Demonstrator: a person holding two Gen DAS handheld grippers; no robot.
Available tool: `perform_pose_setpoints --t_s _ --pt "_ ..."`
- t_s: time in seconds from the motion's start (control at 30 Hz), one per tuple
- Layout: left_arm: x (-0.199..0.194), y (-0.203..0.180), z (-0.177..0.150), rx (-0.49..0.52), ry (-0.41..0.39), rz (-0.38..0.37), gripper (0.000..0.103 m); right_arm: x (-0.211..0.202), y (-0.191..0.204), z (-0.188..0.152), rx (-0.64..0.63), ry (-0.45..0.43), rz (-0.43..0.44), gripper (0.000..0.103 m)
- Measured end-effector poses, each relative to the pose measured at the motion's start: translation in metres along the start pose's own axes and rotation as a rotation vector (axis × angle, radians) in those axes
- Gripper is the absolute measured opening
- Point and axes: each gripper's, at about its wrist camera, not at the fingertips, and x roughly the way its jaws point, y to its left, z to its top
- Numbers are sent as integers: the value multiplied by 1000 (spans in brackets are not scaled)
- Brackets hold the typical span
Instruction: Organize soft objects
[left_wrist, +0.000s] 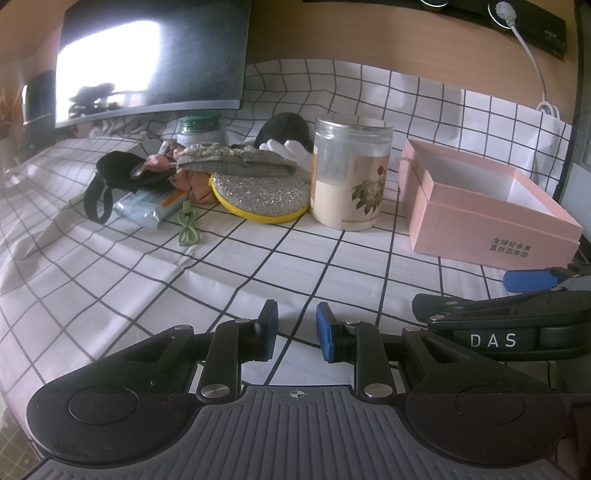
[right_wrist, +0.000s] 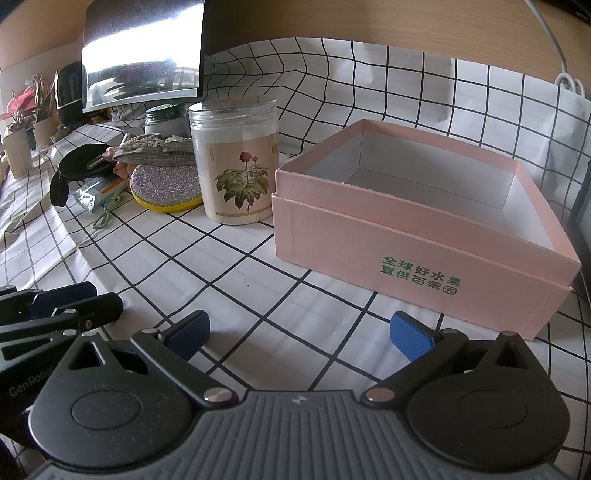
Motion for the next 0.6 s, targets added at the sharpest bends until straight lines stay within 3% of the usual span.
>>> perform_pose_setpoints --t_s 0.6 --pt "1 3 -1 -2 -1 0 26 0 0 0 0 0 0 103"
